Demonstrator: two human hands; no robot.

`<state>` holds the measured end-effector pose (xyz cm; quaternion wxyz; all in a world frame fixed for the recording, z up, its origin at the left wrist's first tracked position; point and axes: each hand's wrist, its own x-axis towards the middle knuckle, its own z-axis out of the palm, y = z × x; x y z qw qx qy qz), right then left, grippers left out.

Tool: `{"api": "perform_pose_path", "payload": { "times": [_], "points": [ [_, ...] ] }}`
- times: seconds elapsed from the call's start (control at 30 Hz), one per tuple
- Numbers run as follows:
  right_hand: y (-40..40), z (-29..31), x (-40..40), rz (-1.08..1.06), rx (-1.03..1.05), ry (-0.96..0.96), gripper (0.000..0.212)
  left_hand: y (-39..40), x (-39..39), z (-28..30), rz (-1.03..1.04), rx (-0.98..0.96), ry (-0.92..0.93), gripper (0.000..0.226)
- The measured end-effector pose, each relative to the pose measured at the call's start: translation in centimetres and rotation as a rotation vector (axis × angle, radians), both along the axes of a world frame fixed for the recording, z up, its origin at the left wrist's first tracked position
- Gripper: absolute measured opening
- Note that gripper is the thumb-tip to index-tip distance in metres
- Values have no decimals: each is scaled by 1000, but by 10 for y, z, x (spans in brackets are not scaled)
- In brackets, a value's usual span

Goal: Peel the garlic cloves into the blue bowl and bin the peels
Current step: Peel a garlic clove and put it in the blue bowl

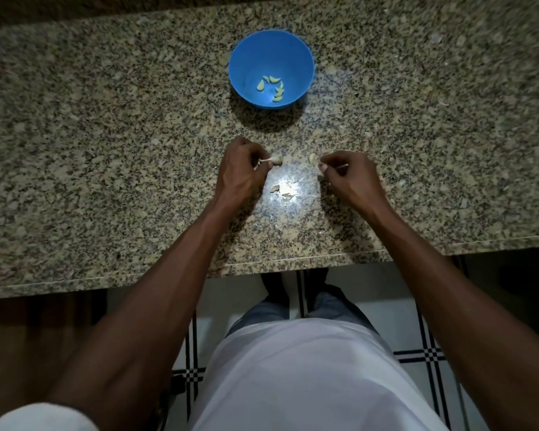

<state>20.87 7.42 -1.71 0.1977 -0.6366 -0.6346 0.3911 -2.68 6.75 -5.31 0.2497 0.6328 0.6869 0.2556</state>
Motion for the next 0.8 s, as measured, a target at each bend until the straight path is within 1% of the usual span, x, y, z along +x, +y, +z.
{"api": "perform_pose_path", "payload": {
  "times": [0.03, 0.1, 0.17, 0.23, 0.3, 0.37, 0.43, 0.53, 0.6, 0.67, 0.73, 0.8],
  "points": [
    [-6, 0, 0, 21, -18, -7, 29, 3, 1, 0, 10, -2, -10, 19],
    [-20, 0, -3, 86, -23, -45, 28, 4, 3, 2, 27, 5, -34, 28],
    [-35, -3, -9, 143, 17, -103, 26, -2, 2, 4, 65, 43, -56, 36],
    [-47, -6, -18, 166, 49, -141, 23, -15, 2, 4, 100, 71, -38, 37],
    [-56, -10, -32, 177, 61, -160, 22, -29, 5, 4, 67, 53, -3, 32],
    [-60, -11, -47, 198, 62, -163, 19, -40, 10, 4, -21, 34, 26, 25],
    [-58, -9, -54, 199, 59, -151, 17, -48, 13, 4, -74, 21, 14, 25],
    [-49, -5, -47, 187, 63, -136, 18, -58, 11, 4, -32, 23, -18, 35],
    [-45, -5, -39, 212, 56, -124, 18, -60, 6, 5, 3, 12, 7, 43],
    [-43, -8, -37, 246, 50, -149, 14, -58, 2, 4, -57, -32, 33, 45],
    [-43, -12, -43, 280, 71, -192, 20, -56, 1, 5, -168, -92, 64, 46],
    [-46, -14, -52, 296, 74, -197, 27, -57, 4, 9, -243, -117, 37, 42]
  ]
}}
